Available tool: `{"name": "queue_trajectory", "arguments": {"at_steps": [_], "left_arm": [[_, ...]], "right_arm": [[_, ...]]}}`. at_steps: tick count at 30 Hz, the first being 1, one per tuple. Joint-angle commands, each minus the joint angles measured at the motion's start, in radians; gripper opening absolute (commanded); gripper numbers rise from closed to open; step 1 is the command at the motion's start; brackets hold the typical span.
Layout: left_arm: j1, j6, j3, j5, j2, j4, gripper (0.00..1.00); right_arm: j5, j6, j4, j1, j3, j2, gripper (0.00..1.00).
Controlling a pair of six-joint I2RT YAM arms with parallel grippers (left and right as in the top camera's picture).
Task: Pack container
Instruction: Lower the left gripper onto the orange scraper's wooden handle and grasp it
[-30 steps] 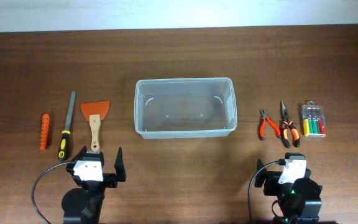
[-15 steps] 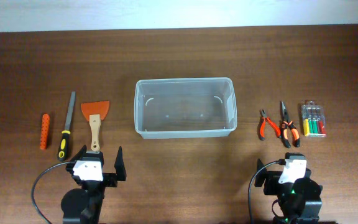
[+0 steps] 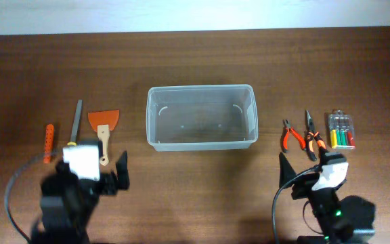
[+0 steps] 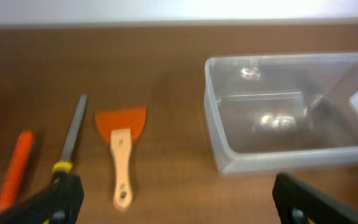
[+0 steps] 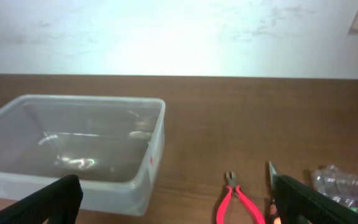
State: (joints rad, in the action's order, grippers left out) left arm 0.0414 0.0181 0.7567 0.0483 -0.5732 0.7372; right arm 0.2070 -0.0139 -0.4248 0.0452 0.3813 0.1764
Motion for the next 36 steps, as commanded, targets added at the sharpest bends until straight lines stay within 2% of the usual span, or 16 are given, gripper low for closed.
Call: {"name": "queue_trajectory", "arguments": {"at_steps": [1, 6, 10, 14, 16, 19, 23, 30, 36], "left_arm": [[-0.024, -0.046, 0.225, -0.01, -0.277, 0.123, 0.99], [-0.052, -0.058, 0.575, 0.029, -0.671, 0.343, 0.99], [-0.052, -0.053, 0.707, 0.039, -0.856, 0.383, 0.99], [-0.052, -0.053, 0.721, 0.011, -0.973, 0.337, 0.99], [-0.053, -0.053, 0.721, -0.053, -1.02, 0.333, 0.99], [-0.066, -0.053, 0.721, -0.136, -1.096, 0.368, 1.0], [-0.098, -0.003, 0.72, -0.135, -1.186, 0.392, 1.0], [-0.143, 0.01, 0.716, -0.138, -1.302, 0.398, 1.0], [-0.204, 0.016, 0.716, -0.131, -1.396, 0.373, 1.0]], "right_arm": [[0.021, 0.032, -0.058, 0.007, 0.177, 0.161, 0.98], [0.014, 0.032, -0.248, 0.007, 0.467, 0.477, 0.99], [0.128, 0.031, -0.334, 0.007, 0.641, 0.683, 0.99], [0.267, 0.031, -0.439, 0.007, 0.718, 0.826, 0.99], [0.251, 0.027, -0.467, 0.01, 0.719, 0.873, 0.99], [0.171, -0.07, -0.477, 0.028, 0.719, 0.941, 0.99], [0.136, -0.113, -0.453, 0.082, 0.719, 1.024, 0.99], [0.137, -0.16, -0.448, 0.188, 0.719, 1.159, 0.99], [0.136, -0.159, -0.521, 0.197, 0.719, 1.275, 0.99]]}}
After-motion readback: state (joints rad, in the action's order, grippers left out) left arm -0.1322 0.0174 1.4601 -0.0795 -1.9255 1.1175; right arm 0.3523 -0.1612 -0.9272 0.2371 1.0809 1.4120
